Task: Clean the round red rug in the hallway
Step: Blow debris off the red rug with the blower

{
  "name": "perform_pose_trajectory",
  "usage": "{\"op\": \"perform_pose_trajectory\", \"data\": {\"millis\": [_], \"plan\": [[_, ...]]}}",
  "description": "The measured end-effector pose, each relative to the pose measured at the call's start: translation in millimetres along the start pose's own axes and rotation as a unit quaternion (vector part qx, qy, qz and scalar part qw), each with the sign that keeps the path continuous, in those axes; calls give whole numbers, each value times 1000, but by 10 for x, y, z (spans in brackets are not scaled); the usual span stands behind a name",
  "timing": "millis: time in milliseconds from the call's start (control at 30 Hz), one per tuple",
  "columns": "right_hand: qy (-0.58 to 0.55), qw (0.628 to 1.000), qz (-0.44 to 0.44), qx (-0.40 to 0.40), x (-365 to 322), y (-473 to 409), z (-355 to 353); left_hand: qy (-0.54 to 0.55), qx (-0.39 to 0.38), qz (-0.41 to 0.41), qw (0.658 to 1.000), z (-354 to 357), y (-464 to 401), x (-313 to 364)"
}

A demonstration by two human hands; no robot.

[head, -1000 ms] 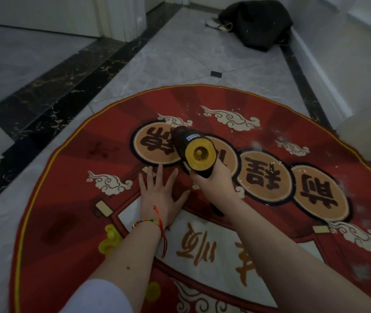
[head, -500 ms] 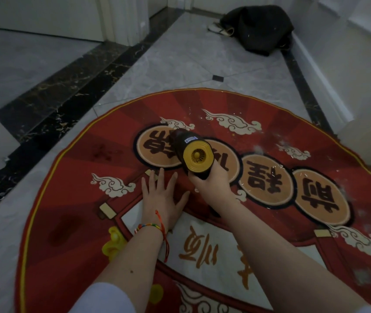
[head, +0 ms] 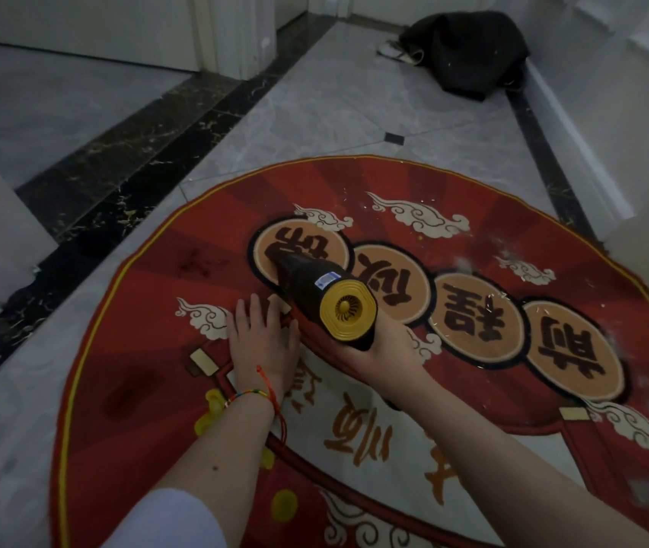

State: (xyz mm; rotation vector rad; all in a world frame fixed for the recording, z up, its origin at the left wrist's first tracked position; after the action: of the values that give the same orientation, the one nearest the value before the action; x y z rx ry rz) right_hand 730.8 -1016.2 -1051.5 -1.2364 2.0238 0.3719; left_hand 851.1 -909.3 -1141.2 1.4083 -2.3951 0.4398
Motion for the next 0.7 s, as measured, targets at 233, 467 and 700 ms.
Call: {"op": "perform_pose_trajectory", "data": {"millis": [233, 467, 700], "plan": [[-1, 1000, 7, -11, -80, -282, 201, 14, -7, 0, 1000, -49, 26, 13], [-6, 1000, -17, -19, -66, 44, -9, 2, -28, 4, 1000, -73, 37, 35], [-4, 1000, 17, -16, -134, -234, 131, 2, -18, 2, 1000, -65, 23, 36]]}}
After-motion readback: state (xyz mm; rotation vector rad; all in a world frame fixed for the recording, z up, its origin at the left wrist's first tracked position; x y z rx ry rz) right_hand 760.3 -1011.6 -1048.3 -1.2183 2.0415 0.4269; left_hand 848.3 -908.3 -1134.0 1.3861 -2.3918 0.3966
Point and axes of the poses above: each hand's wrist, its own y-axis away from the middle knuckle, its own z-axis out of the palm, x = y × z, the point moved 3 cm from there along -y, towards the middle knuckle, and after that the axes turned 9 degrees about y, right-handed, at the moved point
